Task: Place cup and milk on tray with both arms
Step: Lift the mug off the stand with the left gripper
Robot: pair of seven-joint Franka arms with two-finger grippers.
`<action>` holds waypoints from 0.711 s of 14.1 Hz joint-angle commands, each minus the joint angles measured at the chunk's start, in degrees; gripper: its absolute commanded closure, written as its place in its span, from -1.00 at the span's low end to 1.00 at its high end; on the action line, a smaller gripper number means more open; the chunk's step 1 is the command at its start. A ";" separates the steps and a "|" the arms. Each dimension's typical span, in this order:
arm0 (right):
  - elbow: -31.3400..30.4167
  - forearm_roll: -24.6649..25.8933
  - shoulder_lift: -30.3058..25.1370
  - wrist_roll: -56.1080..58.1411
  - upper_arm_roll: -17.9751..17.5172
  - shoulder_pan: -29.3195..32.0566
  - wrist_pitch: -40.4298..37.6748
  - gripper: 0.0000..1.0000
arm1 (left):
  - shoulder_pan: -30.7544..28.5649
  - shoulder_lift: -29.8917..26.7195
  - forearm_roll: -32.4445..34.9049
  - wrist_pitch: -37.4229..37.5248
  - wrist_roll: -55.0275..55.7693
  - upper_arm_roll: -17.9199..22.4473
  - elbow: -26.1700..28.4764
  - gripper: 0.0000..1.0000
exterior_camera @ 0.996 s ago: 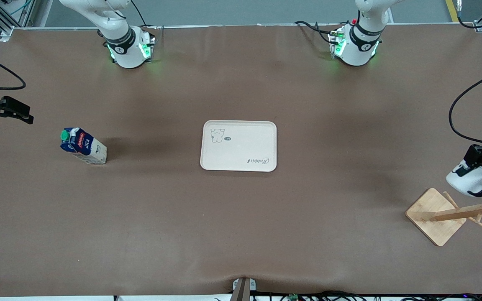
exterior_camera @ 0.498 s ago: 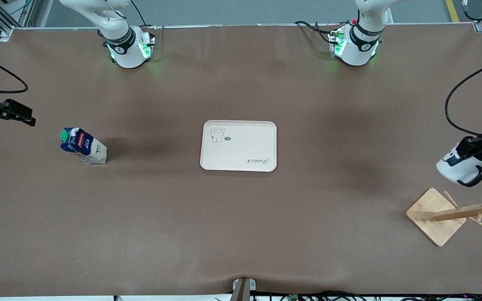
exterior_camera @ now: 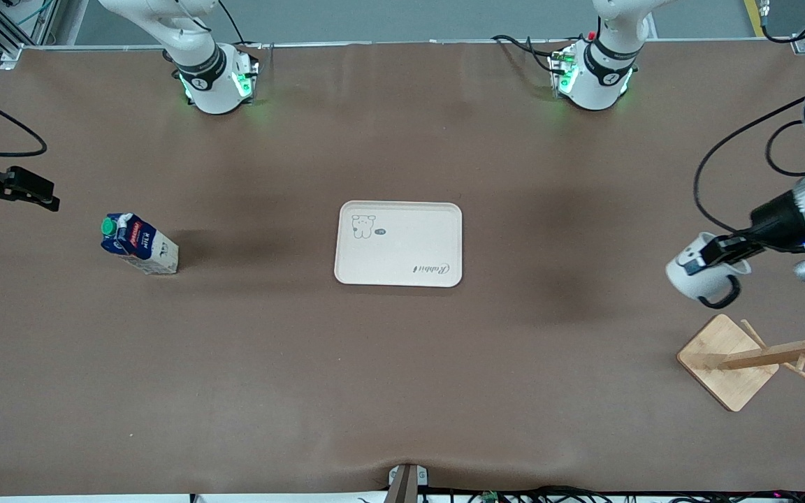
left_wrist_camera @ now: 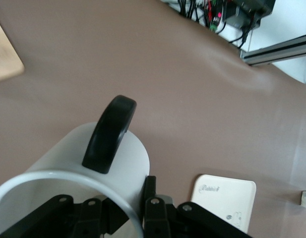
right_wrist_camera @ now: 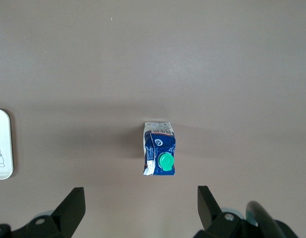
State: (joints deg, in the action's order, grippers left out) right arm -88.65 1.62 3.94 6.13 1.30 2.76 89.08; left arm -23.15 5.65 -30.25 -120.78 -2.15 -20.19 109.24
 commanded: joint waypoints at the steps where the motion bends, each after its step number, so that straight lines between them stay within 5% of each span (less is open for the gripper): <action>1: 2.08 0.58 1.42 0.46 -0.51 -0.03 -0.92 -1.00 | 0.30 1.46 1.68 -0.77 7.83 -3.44 -0.52 1.00; 10: 1.21 -0.13 6.08 0.02 -0.51 0.93 -0.66 -1.00 | 13.91 8.40 9.14 -3.49 41.66 -4.07 -3.77 1.00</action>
State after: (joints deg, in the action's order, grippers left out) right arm -88.30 1.61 7.10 6.13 1.27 2.75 88.86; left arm -11.67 11.81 -24.09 -123.67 32.61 -24.18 107.91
